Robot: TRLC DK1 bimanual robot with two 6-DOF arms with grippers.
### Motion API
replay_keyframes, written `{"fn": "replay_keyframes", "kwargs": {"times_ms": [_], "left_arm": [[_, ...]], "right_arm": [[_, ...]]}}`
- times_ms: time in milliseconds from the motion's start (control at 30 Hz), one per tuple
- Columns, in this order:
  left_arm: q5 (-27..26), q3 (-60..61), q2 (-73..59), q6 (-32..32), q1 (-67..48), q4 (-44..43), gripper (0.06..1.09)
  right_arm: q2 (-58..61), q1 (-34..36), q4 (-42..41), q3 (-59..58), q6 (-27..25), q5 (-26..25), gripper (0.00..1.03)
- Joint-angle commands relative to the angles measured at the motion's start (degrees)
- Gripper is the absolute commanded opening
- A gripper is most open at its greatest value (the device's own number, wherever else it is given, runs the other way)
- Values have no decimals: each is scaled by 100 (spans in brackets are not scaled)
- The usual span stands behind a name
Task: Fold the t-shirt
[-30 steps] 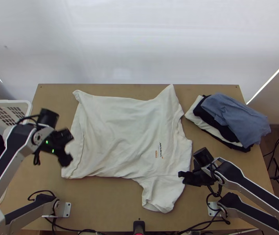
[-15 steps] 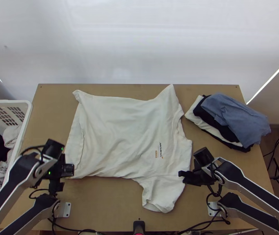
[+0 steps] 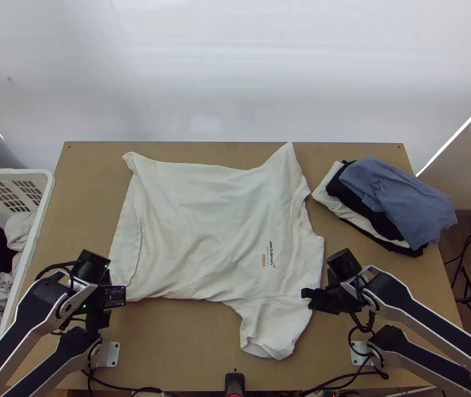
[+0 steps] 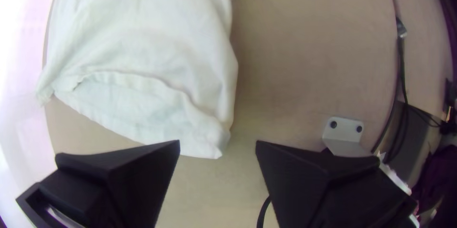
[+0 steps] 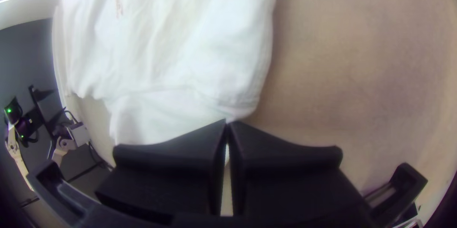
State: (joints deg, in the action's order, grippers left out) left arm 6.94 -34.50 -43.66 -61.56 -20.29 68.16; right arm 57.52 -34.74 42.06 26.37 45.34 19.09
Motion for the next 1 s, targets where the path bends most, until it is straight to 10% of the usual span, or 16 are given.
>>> {"fn": "replay_keyframes", "kwargs": {"times_ms": [0,433,500,567,967], "left_arm": [[-219,163,-99,408,-27,-119,53],[-369,84,-521,777,34,-163,50],[-369,-66,-574,768,69,-136,65],[-325,-224,-776,803,78,-31,105],[-421,-997,-1329,1208,228,461,104]], "right_arm": [[-12,-6,-5,0,1,-2,3],[-48,-6,-5,-18,1,-20,3],[-48,-6,-5,-18,1,-20,3],[-48,-6,-5,-18,1,-20,3],[-83,-15,-5,-27,1,-37,3]]}}
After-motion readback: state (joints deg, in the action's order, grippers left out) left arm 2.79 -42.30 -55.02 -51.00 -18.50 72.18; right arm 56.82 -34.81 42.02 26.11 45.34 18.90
